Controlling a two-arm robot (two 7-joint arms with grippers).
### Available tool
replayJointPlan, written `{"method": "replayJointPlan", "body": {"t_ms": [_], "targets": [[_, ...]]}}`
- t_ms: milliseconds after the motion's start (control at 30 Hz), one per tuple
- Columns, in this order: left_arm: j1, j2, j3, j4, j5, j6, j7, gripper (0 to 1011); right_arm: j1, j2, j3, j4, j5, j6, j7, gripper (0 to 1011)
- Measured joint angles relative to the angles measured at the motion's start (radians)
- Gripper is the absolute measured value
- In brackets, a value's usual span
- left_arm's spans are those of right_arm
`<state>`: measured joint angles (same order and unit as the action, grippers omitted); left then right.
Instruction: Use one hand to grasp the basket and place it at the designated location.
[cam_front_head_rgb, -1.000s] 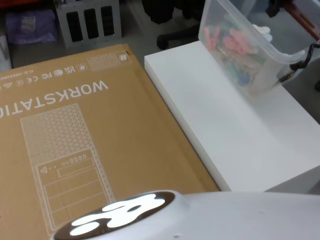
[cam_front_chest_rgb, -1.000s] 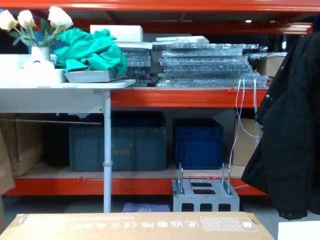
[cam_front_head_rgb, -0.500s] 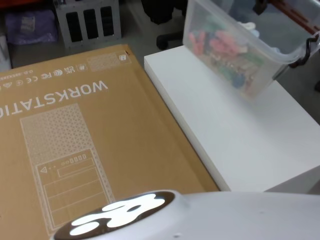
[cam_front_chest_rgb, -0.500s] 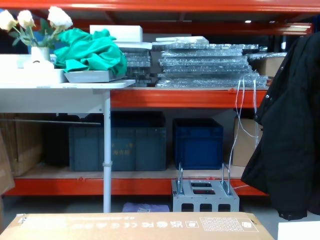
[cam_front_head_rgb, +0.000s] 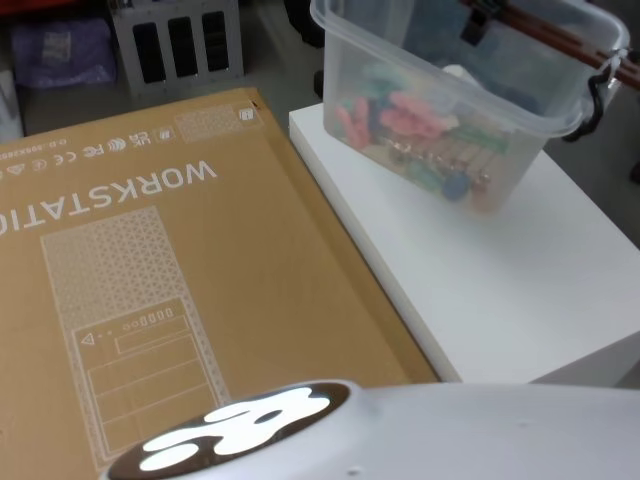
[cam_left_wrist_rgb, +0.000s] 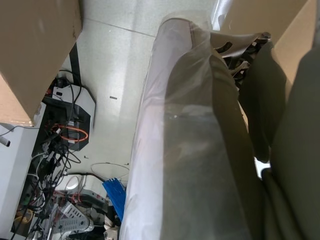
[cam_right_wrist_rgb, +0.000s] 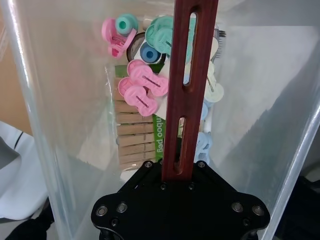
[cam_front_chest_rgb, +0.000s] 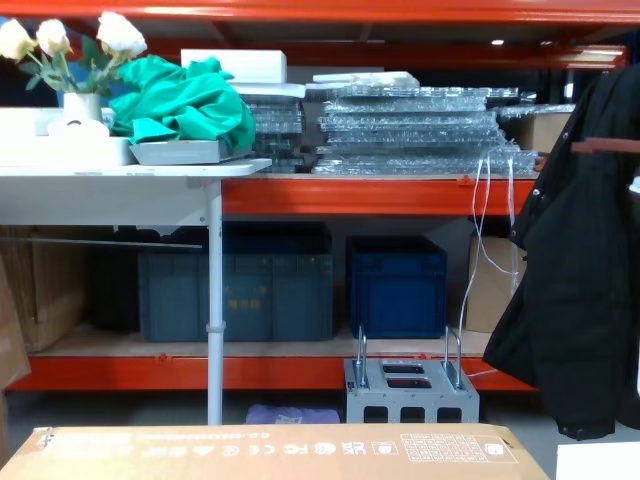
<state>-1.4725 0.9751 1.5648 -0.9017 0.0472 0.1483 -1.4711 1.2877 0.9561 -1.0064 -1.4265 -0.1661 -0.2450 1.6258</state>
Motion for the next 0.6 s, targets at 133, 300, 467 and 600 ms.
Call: {"method": "replayJointPlan", "body": {"t_ms": [133,300,467,600], "targets": [[0.000,0.000,0.000,0.000,0.000,0.000,0.000,0,0.008,-0.012,-0.016,-0.012,-0.003,-0.021,0.005,0],[0.000,0.000,0.000,0.000,0.000,0.000,0.000,0,0.017,-0.037,-0.049,-0.063,-0.011,-0.088,0.024,0],[0.000,0.000,0.000,0.000,0.000,0.000,0.000,0,0.026,-0.050,-0.072,-0.099,-0.015,-0.122,0.031,0],[0.000,0.000,0.000,0.000,0.000,0.000,0.000,0,0.030,-0.062,-0.091,-0.140,-0.017,-0.152,0.035,0]]}}
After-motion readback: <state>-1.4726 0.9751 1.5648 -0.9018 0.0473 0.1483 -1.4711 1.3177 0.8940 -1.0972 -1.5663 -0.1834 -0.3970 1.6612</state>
